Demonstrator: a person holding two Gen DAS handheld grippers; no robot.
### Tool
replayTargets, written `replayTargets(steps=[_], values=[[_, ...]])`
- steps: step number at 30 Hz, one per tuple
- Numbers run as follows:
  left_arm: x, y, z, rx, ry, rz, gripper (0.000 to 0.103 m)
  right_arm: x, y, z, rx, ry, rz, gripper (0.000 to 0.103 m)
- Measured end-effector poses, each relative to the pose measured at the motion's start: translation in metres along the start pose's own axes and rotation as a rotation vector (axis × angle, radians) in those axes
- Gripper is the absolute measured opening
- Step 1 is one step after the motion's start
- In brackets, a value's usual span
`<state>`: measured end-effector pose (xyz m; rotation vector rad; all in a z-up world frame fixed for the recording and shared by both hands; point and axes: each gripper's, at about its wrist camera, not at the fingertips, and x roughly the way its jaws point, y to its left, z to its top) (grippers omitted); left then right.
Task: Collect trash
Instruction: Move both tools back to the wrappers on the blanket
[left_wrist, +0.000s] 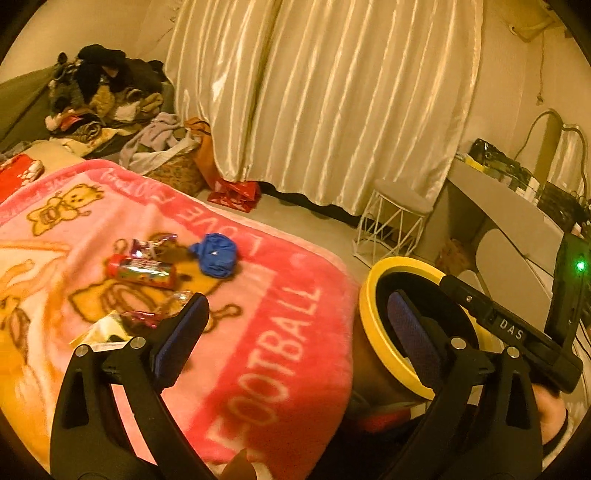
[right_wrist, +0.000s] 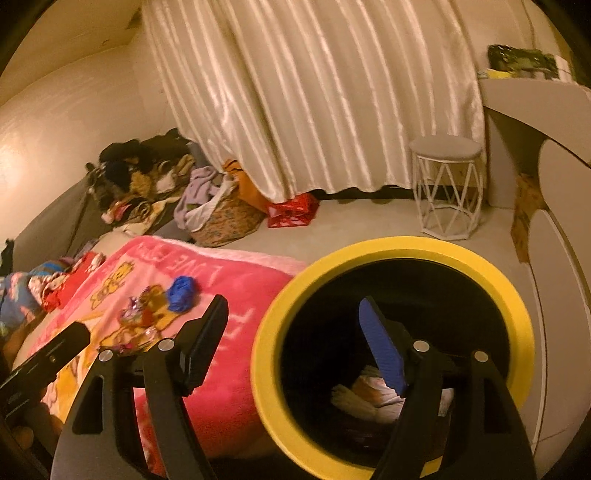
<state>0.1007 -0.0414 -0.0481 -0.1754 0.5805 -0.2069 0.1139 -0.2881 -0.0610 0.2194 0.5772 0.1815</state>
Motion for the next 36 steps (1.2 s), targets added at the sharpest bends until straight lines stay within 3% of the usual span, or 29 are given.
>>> replayTargets(steps=[15, 36], values=[[-0.024, 0.043, -0.001, -0.063, -0.045, 0.094, 0.089, 0.001, 0.068, -0.011, -0.127, 0.037, 0.113, 0.071], [-0.042, 0.103, -0.004, -0.159, -0.07, 0.2, 0.089, 0.014, 0.113, -0.019, -0.207, 0.087, 0.178, 0.071]])
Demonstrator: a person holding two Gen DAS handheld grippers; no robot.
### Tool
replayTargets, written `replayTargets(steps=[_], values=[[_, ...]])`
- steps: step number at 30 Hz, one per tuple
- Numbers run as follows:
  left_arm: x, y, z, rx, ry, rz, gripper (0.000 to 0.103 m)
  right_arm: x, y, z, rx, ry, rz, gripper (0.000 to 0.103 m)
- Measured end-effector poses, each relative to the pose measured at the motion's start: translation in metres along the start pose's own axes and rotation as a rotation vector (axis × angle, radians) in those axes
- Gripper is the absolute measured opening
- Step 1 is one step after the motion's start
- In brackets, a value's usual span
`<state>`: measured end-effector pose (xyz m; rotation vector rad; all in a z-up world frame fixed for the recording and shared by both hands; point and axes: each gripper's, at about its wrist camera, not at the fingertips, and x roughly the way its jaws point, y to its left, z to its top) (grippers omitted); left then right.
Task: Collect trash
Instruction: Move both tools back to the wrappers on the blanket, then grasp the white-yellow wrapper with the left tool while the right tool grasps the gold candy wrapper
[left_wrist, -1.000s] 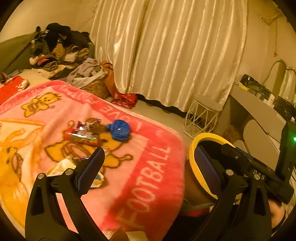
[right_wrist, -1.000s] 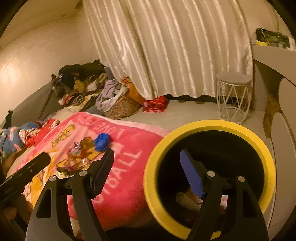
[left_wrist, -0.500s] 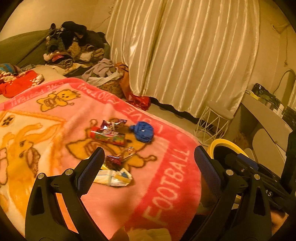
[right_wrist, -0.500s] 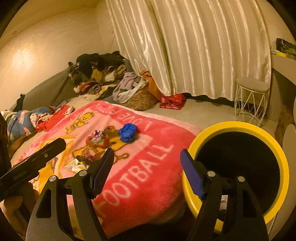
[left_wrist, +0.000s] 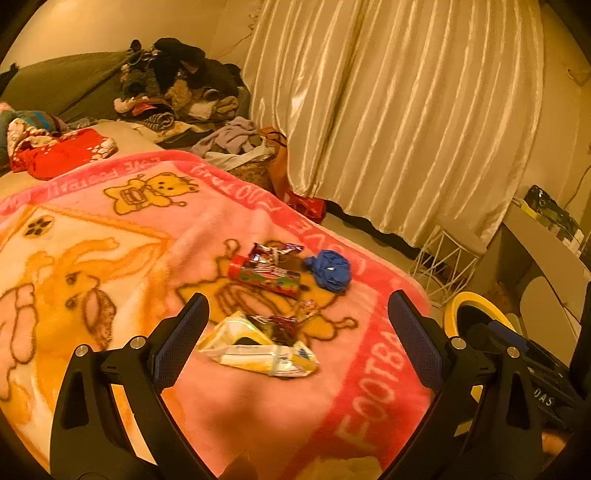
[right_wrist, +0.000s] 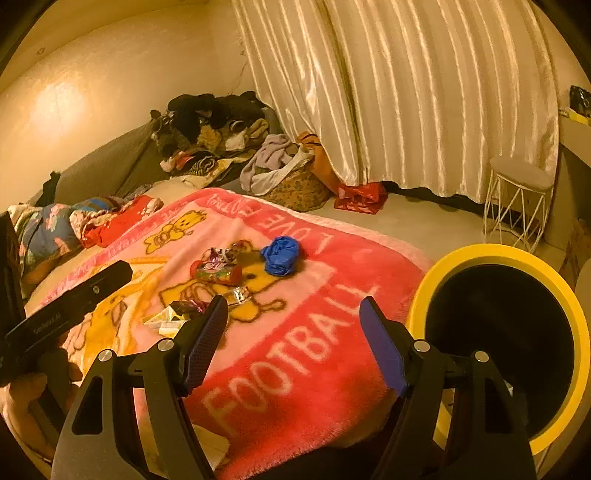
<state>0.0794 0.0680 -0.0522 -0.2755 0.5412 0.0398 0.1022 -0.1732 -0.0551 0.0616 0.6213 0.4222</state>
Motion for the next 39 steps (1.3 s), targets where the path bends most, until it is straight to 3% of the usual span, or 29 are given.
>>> replayTargets(steps=[13, 16, 21, 27, 39], values=[[0.015, 0.057, -0.005, -0.078, 0.063, 0.098, 0.089, 0.038, 0.026, 0.009, -0.011, 0.061, 0.04, 0.071], [0.022, 0.067, -0.009, -0.094, 0.095, 0.103, 0.084, 0.053, 0.032, 0.013, -0.027, 0.079, 0.039, 0.071], [0.035, 0.078, -0.019, -0.121, 0.149, 0.076, 0.065, 0.082, 0.039, 0.017, -0.038, 0.124, 0.042, 0.071], [0.052, 0.084, -0.031, -0.163, 0.215, 0.042, 0.05, 0.125, 0.044, 0.017, -0.047, 0.209, 0.052, 0.07], [0.071, 0.089, -0.04, -0.203, 0.254, -0.006, 0.048, 0.191, 0.05, 0.008, -0.066, 0.324, 0.053, 0.056]])
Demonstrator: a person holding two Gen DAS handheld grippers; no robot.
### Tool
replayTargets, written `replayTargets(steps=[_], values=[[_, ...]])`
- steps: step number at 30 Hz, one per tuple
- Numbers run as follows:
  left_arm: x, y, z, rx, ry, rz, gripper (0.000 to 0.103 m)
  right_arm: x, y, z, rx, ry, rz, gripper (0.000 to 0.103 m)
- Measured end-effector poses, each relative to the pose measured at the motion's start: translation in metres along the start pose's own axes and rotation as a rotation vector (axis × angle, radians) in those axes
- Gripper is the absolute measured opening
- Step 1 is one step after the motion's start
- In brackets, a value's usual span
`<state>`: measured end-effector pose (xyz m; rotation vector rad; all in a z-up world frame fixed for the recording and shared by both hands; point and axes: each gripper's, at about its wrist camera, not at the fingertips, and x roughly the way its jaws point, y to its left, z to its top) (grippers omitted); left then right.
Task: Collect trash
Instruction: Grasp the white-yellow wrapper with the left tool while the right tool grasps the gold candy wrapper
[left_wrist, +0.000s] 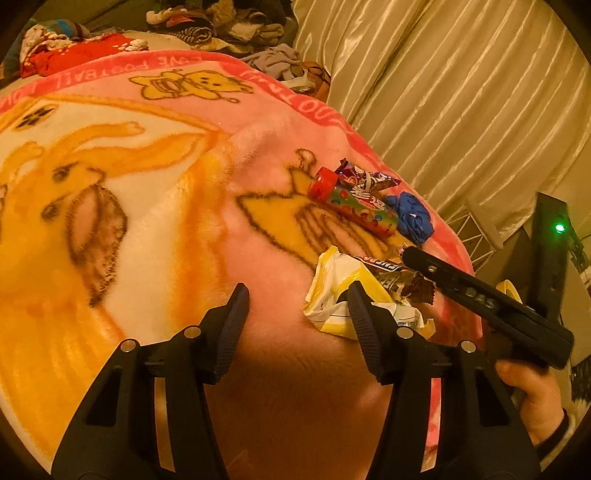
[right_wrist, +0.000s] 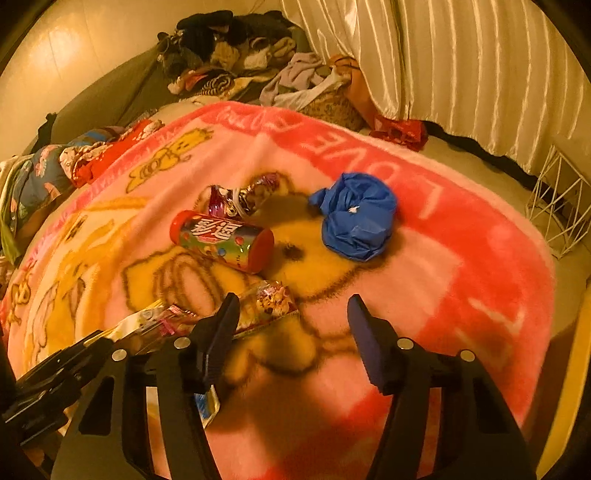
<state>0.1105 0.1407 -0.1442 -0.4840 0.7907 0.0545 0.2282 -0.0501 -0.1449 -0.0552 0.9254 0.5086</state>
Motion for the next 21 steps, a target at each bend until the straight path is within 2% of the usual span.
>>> replayTargets(steps=[4, 7, 9, 12, 16, 21], values=[[0.004, -0.001, 0.0, -0.004, 0.003, -0.008, 0.045, 0.015, 0.001, -0.001, -0.002, 0.03, 0.011, 0.05], [0.005, -0.002, 0.0, -0.006, 0.002, -0.019, 0.039, 0.016, -0.003, -0.003, 0.025, 0.026, 0.03, 0.037], [0.006, -0.003, 0.0, -0.008, 0.004, -0.039, 0.025, 0.015, -0.004, -0.006, 0.031, 0.029, 0.065, 0.019], [0.006, -0.01, -0.002, 0.01, 0.01, -0.061, 0.01, 0.012, 0.0, -0.01, 0.01, 0.025, 0.078, 0.009], [0.0, -0.016, -0.002, 0.033, -0.004, -0.062, 0.007, 0.0, -0.002, -0.015, 0.033, 0.0, 0.096, 0.007], [-0.017, -0.019, 0.001, 0.047, -0.034, -0.072, 0.006, -0.028, -0.009, -0.019, 0.078, -0.08, 0.099, 0.005]])
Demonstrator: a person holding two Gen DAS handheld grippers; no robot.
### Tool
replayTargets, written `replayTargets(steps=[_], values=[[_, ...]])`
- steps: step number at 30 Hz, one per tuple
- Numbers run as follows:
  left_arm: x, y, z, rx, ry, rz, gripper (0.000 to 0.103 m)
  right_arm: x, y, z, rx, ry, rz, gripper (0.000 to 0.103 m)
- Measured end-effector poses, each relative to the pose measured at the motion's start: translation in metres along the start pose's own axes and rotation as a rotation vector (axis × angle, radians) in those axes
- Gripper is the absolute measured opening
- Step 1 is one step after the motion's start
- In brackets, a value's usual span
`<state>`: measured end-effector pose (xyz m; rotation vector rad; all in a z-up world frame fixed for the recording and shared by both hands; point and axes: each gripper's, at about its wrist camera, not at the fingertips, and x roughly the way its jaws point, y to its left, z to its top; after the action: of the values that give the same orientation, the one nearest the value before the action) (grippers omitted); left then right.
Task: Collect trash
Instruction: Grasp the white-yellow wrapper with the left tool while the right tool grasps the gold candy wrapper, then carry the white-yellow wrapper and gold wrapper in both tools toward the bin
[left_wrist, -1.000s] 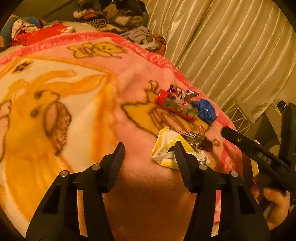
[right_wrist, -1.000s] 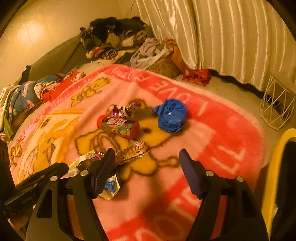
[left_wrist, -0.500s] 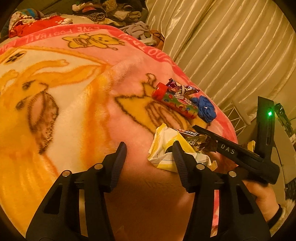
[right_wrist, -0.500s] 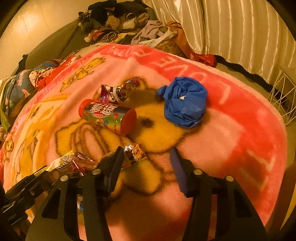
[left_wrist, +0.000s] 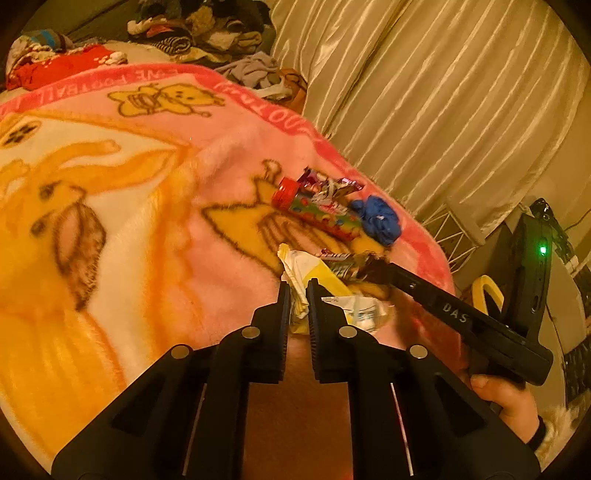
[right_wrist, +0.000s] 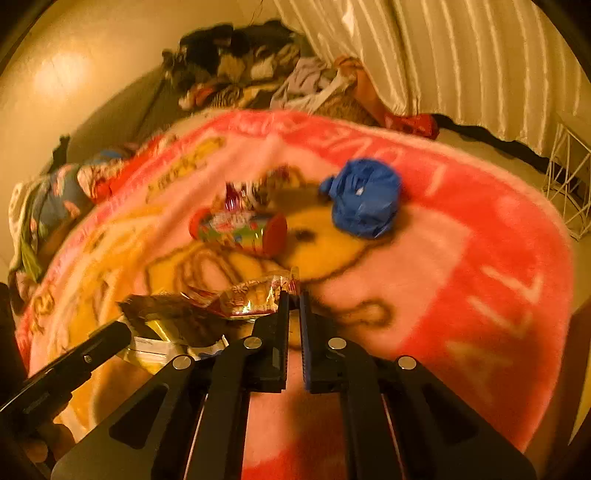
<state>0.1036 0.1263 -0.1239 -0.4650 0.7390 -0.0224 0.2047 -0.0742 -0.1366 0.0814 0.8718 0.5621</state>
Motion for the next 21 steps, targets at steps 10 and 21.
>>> replayTargets(steps=[10, 21], values=[[-0.03, -0.024, 0.008, 0.076, -0.055, -0.049, 0.006, -0.05, -0.007, -0.005, 0.04, -0.117, -0.049, 0.005], [-0.042, -0.052, 0.013, 0.114, -0.075, -0.114, 0.006, -0.084, -0.009, -0.009, 0.006, -0.199, -0.126, 0.005]])
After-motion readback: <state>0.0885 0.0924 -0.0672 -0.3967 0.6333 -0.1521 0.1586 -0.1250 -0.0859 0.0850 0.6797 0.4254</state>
